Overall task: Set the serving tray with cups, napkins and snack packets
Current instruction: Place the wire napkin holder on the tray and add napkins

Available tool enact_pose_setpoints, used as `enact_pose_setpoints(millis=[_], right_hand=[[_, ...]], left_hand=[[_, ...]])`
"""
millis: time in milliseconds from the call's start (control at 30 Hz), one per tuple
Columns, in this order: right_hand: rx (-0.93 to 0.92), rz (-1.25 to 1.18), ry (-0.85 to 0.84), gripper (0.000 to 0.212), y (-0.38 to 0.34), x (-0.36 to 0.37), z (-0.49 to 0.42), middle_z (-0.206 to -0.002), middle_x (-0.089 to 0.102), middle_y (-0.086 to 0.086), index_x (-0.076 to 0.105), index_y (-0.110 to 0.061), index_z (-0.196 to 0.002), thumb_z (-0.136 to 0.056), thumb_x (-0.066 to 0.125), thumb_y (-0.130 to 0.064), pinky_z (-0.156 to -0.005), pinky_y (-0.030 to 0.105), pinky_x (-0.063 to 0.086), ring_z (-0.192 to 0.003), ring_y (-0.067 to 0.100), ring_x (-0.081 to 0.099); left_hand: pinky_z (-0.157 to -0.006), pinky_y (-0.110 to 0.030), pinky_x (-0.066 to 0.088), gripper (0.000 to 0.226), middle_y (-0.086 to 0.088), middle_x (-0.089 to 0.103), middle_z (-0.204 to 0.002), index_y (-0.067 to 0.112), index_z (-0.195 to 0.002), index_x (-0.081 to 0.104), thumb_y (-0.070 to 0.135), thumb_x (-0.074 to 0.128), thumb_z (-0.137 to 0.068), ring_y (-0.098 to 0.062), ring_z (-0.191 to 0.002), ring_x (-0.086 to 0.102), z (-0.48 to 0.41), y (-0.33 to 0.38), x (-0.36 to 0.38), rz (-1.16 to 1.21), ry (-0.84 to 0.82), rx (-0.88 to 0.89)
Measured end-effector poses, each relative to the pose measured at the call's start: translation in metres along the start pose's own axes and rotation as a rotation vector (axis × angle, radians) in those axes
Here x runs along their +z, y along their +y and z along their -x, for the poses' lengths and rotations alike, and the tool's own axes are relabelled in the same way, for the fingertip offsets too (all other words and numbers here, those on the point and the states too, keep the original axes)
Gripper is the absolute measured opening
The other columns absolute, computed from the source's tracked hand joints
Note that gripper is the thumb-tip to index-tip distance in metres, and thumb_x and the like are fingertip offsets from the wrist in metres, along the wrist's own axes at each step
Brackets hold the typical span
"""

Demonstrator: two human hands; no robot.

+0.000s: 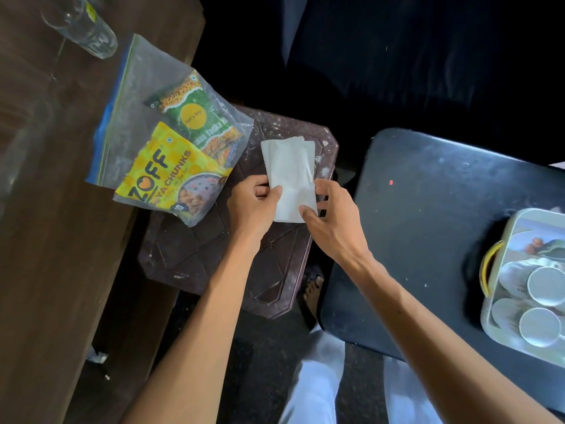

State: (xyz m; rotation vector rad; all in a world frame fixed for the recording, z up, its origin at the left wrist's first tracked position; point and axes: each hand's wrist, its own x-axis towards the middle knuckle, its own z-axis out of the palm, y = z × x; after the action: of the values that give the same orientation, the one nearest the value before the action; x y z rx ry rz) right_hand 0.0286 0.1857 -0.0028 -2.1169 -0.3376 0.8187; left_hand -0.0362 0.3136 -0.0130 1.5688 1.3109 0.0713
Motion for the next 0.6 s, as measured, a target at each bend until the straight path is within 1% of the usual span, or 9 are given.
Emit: enact_pose_setpoints(millis=[67,133,233,267,333,400,467,500,600], right_hand=[[0.017,-0.047,0.065,0.044,0.002,-0.005,0.004,-0.119,0.055,-0.009,0.052,-0.017,-0.132,-0.090,0.067,-0.024,-0.083,0.027,0.053,-0.105,0.012,0.057],[0.116,-0.173,0.083,0.051,0.005,-0.013,0.011,-0.120,0.059,-0.013,0.051,-0.021,-0.134,-0.089,0.070,-0.036,-0.079,0.021,0.053,-0.104,0.008,0.061],[0.216,-0.401,0.048,0.039,0.009,-0.028,0.024,-0.109,0.071,-0.008,0.061,-0.023,-0.122,-0.088,0.072,-0.039,-0.081,0.031,0.059,-0.095,0.010,0.069],[0.182,-0.370,0.074,0.030,0.010,-0.034,0.029,-0.101,0.073,-0.007,0.065,-0.022,-0.115,-0.089,0.071,-0.036,-0.078,0.028,0.059,-0.090,0.008,0.070],[0.082,-0.242,0.148,0.015,0.016,-0.048,0.041,-0.082,0.072,-0.009,0.069,-0.022,-0.101,-0.089,0.071,-0.030,-0.061,0.012,0.049,-0.070,0.000,0.064],[0.014,-0.132,0.180,0.006,0.023,-0.064,0.053,-0.070,0.067,-0.013,0.068,-0.023,-0.091,-0.088,0.072,-0.026,-0.052,0.008,0.040,-0.059,-0.002,0.057],[-0.037,-0.025,0.198,0.005,0.031,-0.082,0.065,-0.068,0.063,-0.019,0.067,-0.025,-0.090,-0.088,0.072,-0.024,-0.052,0.006,0.038,-0.060,-0.005,0.057],[-0.052,0.017,0.207,0.006,0.035,-0.092,0.072,-0.069,0.062,-0.021,0.067,-0.025,-0.091,-0.088,0.072,-0.023,-0.054,0.005,0.038,-0.062,-0.007,0.057],[-0.073,0.072,0.260,0.011,0.051,-0.124,0.090,-0.072,0.062,-0.027,0.068,-0.027,-0.094,-0.087,0.074,-0.021,-0.057,0.002,0.038,-0.066,-0.011,0.058]], left_hand=[[-0.075,-0.033,0.061,0.016,0.000,0.077,-0.093,0.012,-0.110,0.070,0.010,0.069,-0.095,-0.016,-0.084,0.074,0.007,0.002,0.002,0.162,-0.060,-0.066],[-0.070,-0.027,0.061,0.009,0.000,0.078,-0.097,0.013,-0.106,0.068,0.011,0.066,-0.097,-0.012,-0.084,0.075,0.018,0.006,0.003,0.358,-0.149,-0.135],[-0.072,-0.026,0.061,0.012,-0.007,0.078,-0.111,0.011,-0.111,0.066,0.012,0.064,-0.099,-0.013,-0.090,0.075,0.038,0.011,0.011,0.494,-0.309,-0.163],[-0.076,-0.029,0.062,0.015,-0.008,0.078,-0.113,0.009,-0.114,0.065,0.011,0.063,-0.099,-0.014,-0.091,0.074,0.045,0.012,0.014,0.507,-0.346,-0.154],[-0.087,-0.038,0.060,0.024,-0.008,0.077,-0.115,0.007,-0.122,0.060,0.009,0.063,-0.099,-0.014,-0.095,0.073,0.055,0.018,0.020,0.544,-0.352,-0.110],[-0.088,-0.036,0.061,0.034,-0.001,0.077,-0.109,0.009,-0.130,0.056,0.011,0.066,-0.097,-0.011,-0.096,0.074,0.058,0.027,0.024,0.607,-0.305,-0.056],[-0.083,-0.030,0.061,0.040,0.004,0.078,-0.099,0.013,-0.133,0.055,0.010,0.069,-0.095,-0.007,-0.091,0.072,0.057,0.040,0.027,0.623,-0.305,-0.007],[-0.083,-0.032,0.058,0.041,0.003,0.077,-0.097,0.015,-0.131,0.057,0.010,0.071,-0.093,-0.009,-0.091,0.071,0.057,0.046,0.029,0.582,-0.331,0.027],[-0.086,-0.031,0.056,0.035,-0.004,0.076,-0.097,0.016,-0.118,0.067,0.009,0.079,-0.085,-0.011,-0.089,0.070,0.060,0.064,0.043,0.303,-0.451,0.201]])
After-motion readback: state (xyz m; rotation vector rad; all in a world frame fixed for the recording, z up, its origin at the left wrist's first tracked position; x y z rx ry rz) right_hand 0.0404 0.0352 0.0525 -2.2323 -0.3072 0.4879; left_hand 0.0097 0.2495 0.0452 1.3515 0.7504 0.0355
